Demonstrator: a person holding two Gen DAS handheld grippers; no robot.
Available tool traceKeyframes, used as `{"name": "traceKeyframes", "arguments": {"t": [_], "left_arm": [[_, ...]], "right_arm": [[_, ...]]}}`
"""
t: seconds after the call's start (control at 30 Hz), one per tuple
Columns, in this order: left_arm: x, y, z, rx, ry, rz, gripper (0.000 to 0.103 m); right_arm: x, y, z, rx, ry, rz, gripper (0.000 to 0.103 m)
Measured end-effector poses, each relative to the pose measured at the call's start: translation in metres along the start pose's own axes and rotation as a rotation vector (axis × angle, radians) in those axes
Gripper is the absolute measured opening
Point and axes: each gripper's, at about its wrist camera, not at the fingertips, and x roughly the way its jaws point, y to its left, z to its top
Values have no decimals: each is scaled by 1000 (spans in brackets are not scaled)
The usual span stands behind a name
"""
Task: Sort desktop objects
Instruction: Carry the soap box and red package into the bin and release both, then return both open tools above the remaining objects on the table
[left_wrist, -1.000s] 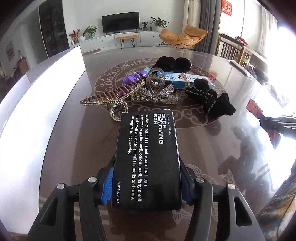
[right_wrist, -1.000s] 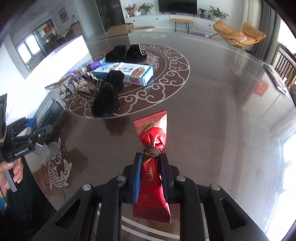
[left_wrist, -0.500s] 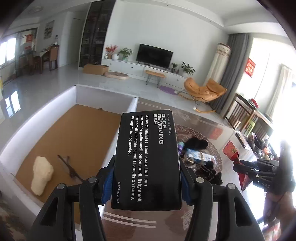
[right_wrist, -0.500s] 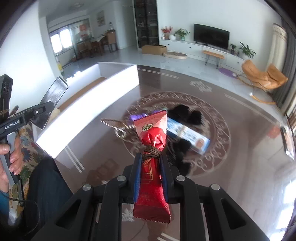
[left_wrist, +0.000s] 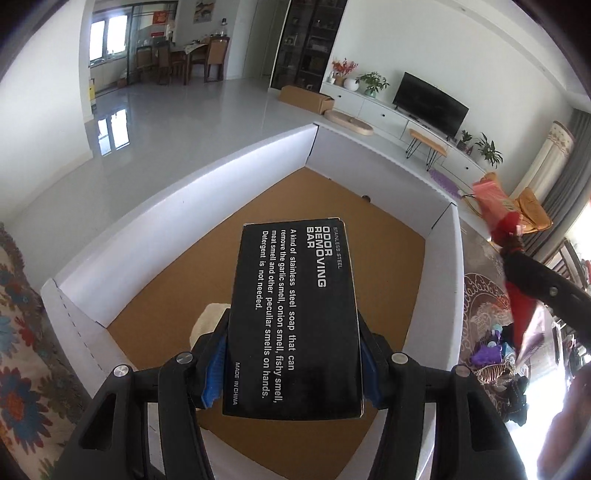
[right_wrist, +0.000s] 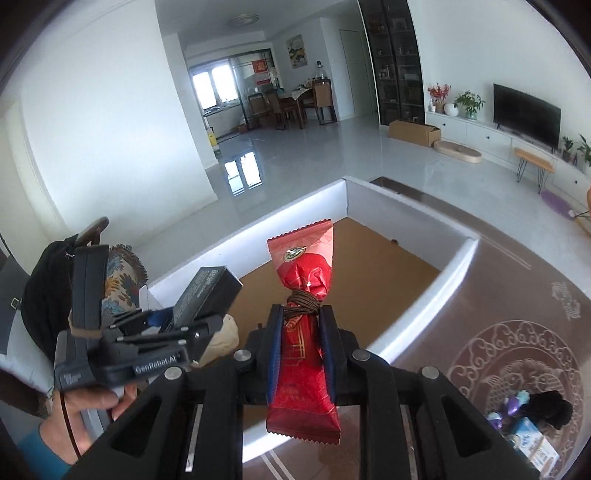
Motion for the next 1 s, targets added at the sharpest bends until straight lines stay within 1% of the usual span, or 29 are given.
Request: {"name": "traceKeyframes", "arguments": {"t": [0.13,0.17,0.2,0.23,0.27,0.3,0.33,0.37,0.4,0.43,0.5,0.6,0.67,0.7,0.77,0.83,0.9,1.0], "left_arm": [[26,-6,-6,-26,72,14,59],[32,-7,-7,-30,91,15,64],[38,-8,-8,-36,114,18,78],[43,-9,-9,-44,131,21,85],[46,-9,-9,-56,140,19,90],[47,-8,-10,-67,141,13,90],[48,-8,-10,-73,142,7,90],[50,-8,-9,-77,145,5,91],[52,-8,-9,-77,149,1,91],[52,-10,-9,-73,148,-1,91],[50,-8,-12,-64,147,-3,91],[47,-9,-13,-56,123,-8,91],[34,-13,-16,-44,70,2,91],[25,-18,-18,-36,41,-14,91],[5,-33,-23,-11,-11,-80,91],[-19,-55,-31,27,-58,-143,91],[-38,-82,-38,84,-88,-206,91],[-65,-124,-58,180,-107,-329,91]], "right_arm": [[65,-1,-1,48,99,-22,20],[77,-3,-3,64,125,-28,21],[88,-6,-5,77,150,-38,22],[94,-9,-7,82,167,-63,28],[101,-10,-10,82,183,-88,32],[105,-12,-12,80,188,-105,45],[107,-17,-13,80,184,-117,61],[105,-22,-15,80,175,-129,68],[100,-27,-18,79,157,-126,71],[97,-30,-18,76,143,-124,77],[92,-34,-18,64,127,-158,85],[75,-41,-21,71,80,-154,86],[59,-48,-25,92,42,-143,86],[47,-50,-27,100,18,-138,86],[21,-56,-37,100,-49,-150,86],[-9,-61,-53,83,-117,-181,91],[-38,-68,-76,68,-167,-236,97],[-82,-89,-119,83,-209,-326,98]]}}
